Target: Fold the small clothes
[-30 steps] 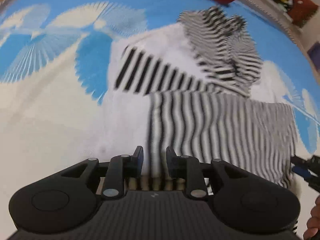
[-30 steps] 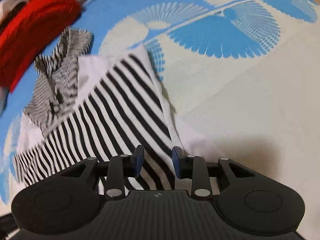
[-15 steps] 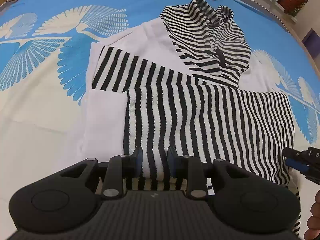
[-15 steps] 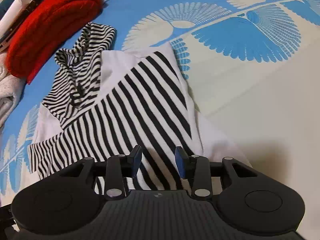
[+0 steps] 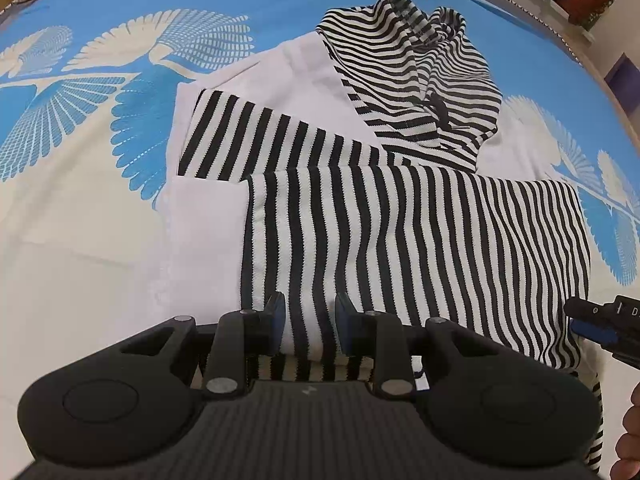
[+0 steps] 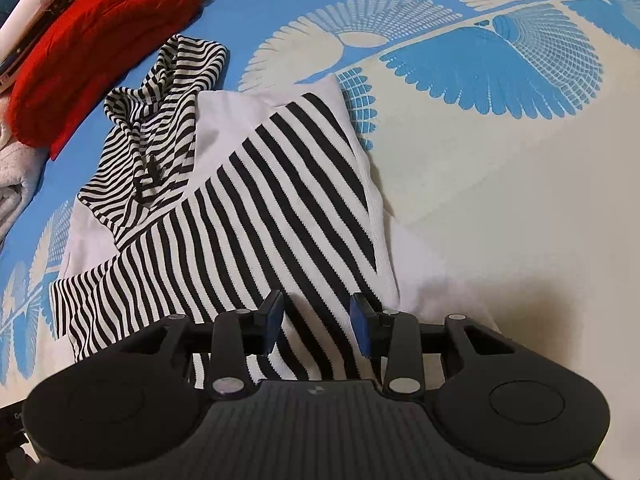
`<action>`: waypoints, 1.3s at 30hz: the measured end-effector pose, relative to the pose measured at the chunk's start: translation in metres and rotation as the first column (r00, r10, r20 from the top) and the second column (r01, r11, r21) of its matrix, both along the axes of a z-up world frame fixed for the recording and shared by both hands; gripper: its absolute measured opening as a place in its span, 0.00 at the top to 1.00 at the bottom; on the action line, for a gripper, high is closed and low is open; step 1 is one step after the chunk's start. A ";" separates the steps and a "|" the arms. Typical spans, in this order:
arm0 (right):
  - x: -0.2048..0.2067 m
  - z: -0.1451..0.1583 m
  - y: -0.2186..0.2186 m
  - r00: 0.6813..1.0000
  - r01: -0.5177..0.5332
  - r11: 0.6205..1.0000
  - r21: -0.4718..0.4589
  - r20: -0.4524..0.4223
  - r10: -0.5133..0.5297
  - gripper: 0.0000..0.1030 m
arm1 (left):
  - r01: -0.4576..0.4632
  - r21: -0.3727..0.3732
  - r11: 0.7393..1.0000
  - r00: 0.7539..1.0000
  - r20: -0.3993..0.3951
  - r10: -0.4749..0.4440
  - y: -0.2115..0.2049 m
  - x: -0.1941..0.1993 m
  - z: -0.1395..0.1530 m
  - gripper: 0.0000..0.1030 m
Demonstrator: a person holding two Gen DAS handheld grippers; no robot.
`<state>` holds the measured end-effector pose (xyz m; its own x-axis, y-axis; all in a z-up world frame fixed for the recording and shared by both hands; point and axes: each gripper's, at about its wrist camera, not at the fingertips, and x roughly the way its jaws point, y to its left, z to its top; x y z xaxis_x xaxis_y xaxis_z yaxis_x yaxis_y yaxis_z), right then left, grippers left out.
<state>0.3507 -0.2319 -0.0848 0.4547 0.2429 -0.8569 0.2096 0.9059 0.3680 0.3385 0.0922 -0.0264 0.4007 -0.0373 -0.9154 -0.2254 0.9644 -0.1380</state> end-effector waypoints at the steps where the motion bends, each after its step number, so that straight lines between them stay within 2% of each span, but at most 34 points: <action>1: 0.000 0.000 -0.001 1.000 -0.001 1.000 -0.001 -0.001 0.001 0.63 | 0.000 0.000 1.000 1.000 0.000 0.000 0.000 0.000 0.000 0.71; 5: 0.000 0.000 -0.001 1.000 -0.004 1.000 0.000 0.001 0.004 0.63 | 0.004 0.000 1.000 1.000 -0.006 -0.004 0.000 0.001 -0.006 0.71; 8: 0.000 0.001 -0.001 1.000 -0.001 1.000 -0.005 -0.004 0.001 0.63 | 0.001 -0.016 1.000 0.999 -0.042 -0.002 0.001 0.002 -0.020 0.71; 11: -0.002 0.009 0.000 1.000 -0.012 1.000 -0.021 0.019 0.012 0.63 | -0.008 -0.012 1.000 1.000 -0.026 0.008 0.000 0.002 -0.013 0.71; 17: -0.010 0.036 -0.006 0.993 -0.032 0.994 -0.106 0.113 0.044 0.63 | -0.024 -0.025 0.999 0.991 0.132 0.027 -0.001 0.000 0.023 0.71; 21: -0.016 0.047 -0.016 0.988 -0.036 0.989 -0.142 0.145 0.057 0.63 | -0.046 -0.011 0.999 0.969 0.241 0.047 0.000 -0.002 0.042 0.71; 25: -0.022 0.053 -0.024 0.984 -0.042 0.986 -0.159 0.166 0.069 0.63 | -0.039 0.018 0.999 0.941 0.338 0.030 0.002 -0.004 0.068 0.71; 27: -0.022 0.056 -0.028 0.982 -0.046 0.986 -0.158 0.172 0.074 0.63 | -0.038 0.018 0.999 0.935 0.354 0.029 0.009 0.001 0.075 0.71; 29: -0.020 0.059 -0.032 0.981 -0.047 0.987 -0.157 0.177 0.075 0.63 | -0.043 0.018 0.999 0.940 0.339 0.034 0.016 0.017 0.078 0.71; 32: -0.016 0.059 -0.035 0.982 -0.049 0.985 -0.163 0.175 0.078 0.63 | -0.034 0.052 0.998 0.946 0.324 0.016 0.024 0.063 0.081 0.71; 35: -0.011 0.058 -0.040 0.983 -0.054 0.986 -0.158 0.164 0.081 0.63 | -0.016 0.107 0.994 0.948 0.318 -0.019 0.028 0.120 0.081 0.71; 39: -0.004 0.056 -0.044 0.984 -0.054 0.984 -0.171 0.161 0.082 0.63 | -0.010 0.098 0.995 0.953 0.301 -0.020 0.036 0.200 0.067 0.71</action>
